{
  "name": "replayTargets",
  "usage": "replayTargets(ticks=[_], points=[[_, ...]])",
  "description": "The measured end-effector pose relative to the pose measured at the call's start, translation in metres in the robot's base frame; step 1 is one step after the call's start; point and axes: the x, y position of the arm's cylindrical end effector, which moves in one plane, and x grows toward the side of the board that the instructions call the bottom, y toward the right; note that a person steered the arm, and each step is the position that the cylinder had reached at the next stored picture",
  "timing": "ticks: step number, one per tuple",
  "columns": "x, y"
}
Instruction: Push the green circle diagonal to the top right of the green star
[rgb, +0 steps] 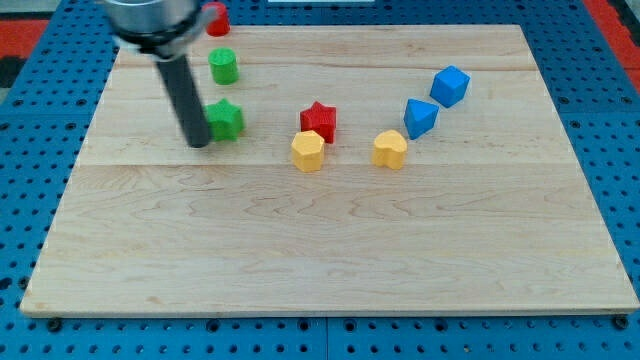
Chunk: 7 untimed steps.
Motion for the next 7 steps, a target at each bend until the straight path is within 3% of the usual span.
replayTargets(ticks=[2,3,4,6,7], points=[[-0.009,-0.063],[-0.030,-0.006],[-0.045,-0.047],[-0.149,-0.085],[-0.124,0.039]])
